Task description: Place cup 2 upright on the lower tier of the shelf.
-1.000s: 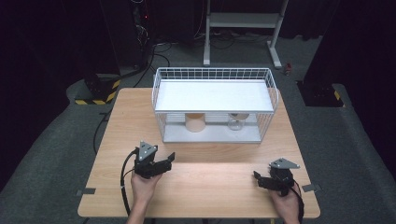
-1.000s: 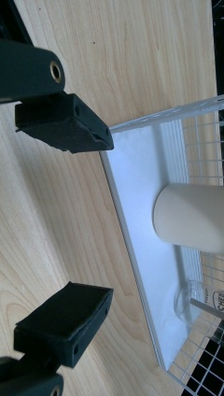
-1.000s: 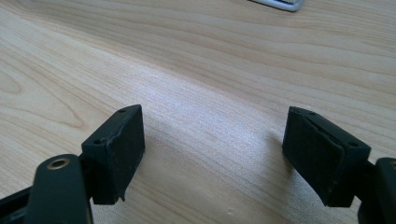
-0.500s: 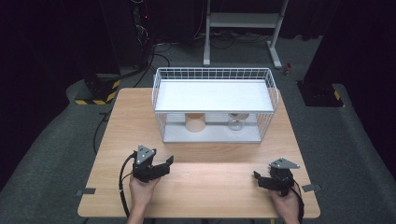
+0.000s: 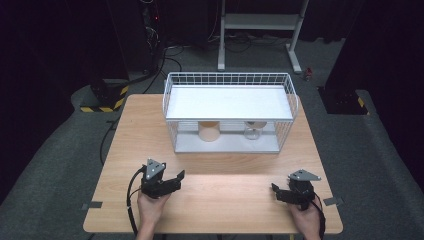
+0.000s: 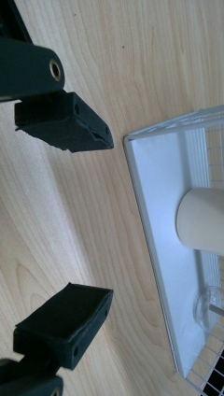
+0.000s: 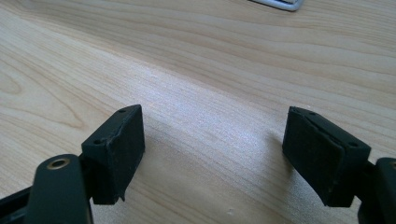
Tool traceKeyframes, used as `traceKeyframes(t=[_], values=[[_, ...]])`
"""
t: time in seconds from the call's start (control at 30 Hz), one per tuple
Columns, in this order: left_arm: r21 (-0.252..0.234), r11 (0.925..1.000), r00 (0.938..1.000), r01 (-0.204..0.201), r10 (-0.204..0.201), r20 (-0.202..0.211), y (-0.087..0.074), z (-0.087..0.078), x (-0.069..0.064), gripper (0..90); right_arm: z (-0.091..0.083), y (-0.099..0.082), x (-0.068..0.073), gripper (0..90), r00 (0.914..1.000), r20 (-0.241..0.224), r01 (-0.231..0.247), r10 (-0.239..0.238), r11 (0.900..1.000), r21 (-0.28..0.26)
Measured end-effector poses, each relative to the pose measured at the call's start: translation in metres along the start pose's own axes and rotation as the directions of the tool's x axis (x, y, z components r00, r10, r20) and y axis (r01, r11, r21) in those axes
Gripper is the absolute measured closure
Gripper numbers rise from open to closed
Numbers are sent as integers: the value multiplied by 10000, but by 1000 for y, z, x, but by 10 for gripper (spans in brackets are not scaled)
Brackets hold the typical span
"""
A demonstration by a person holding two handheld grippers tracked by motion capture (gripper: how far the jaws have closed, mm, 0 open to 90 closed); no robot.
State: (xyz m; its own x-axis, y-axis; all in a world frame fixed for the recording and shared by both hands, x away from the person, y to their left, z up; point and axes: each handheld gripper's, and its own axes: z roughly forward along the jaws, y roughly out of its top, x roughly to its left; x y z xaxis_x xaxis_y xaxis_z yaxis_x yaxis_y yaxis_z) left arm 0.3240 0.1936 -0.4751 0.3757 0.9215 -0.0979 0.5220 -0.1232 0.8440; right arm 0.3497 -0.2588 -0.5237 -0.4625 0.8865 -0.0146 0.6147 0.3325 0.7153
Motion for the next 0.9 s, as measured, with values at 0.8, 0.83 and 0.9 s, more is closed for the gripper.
traceKeyframes(t=[0.8,0.83,0.9], values=[[544,9983,9991,-205,225,-360,-15,7,0,236,0,0,0,210,10000,-5,-2,2,10000,0],[566,9981,9990,-228,250,-378,-15,7,0,236,0,0,0,210,10000,-5,-2,2,10000,1],[588,9980,9988,-226,251,-425,-17,8,0,236,0,0,0,210,10000,-7,-20,20,10000,7]])
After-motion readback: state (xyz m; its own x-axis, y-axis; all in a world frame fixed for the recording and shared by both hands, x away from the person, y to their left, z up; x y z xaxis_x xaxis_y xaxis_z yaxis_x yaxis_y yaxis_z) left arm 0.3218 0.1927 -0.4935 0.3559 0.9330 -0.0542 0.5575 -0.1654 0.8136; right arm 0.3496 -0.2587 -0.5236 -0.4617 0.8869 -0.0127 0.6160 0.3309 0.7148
